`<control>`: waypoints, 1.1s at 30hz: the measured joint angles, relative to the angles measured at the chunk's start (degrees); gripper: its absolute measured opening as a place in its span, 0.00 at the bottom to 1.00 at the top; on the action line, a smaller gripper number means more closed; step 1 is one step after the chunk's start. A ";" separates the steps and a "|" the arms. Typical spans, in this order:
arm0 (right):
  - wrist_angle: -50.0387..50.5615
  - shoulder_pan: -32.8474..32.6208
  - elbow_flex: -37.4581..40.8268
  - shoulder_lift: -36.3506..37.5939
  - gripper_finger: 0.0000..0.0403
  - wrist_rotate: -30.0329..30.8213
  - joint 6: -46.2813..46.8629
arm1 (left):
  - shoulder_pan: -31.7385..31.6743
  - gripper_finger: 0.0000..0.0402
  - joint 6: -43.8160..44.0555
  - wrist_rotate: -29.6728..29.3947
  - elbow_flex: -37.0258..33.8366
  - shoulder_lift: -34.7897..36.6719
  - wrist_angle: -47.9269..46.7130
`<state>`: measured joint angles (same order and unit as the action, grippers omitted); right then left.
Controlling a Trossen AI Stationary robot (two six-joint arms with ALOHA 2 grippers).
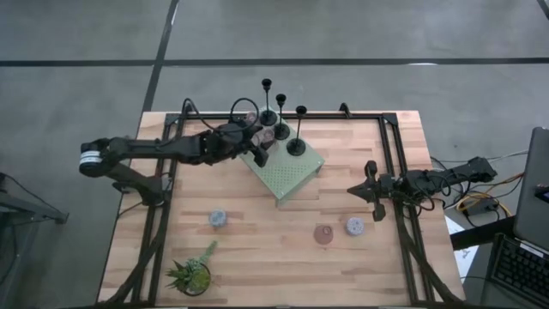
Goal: Pick & Place candle stick holders
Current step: Put the pink glass candle holder on the shelf aligned with the black candle holder
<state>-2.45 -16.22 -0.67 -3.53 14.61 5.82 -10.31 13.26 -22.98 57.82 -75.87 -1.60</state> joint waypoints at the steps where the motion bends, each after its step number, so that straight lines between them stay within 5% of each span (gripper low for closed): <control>1: 0.00 0.00 0.00 0.00 0.02 0.00 -0.05 | 0.17 0.78 -0.39 0.02 0.00 0.39 0.25; 10: -0.01 0.01 0.00 -0.02 0.02 0.00 -0.24 | 4.65 0.78 -3.19 1.95 0.00 2.83 3.35; 17: -0.01 -0.01 0.00 -0.02 0.02 0.00 -0.26 | 12.20 0.78 -3.97 11.98 0.00 2.15 7.03; 25: 0.01 -0.01 0.00 0.00 0.02 0.00 -0.22 | 23.61 0.78 -9.88 12.47 0.00 -2.72 12.94; 33: 0.01 -0.01 0.00 0.00 0.02 0.00 -0.13 | 27.96 0.78 -11.01 12.47 0.00 -11.68 23.26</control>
<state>-2.44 -16.23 -0.67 -3.53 14.61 5.70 17.65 2.24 -10.50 57.82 -87.54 21.66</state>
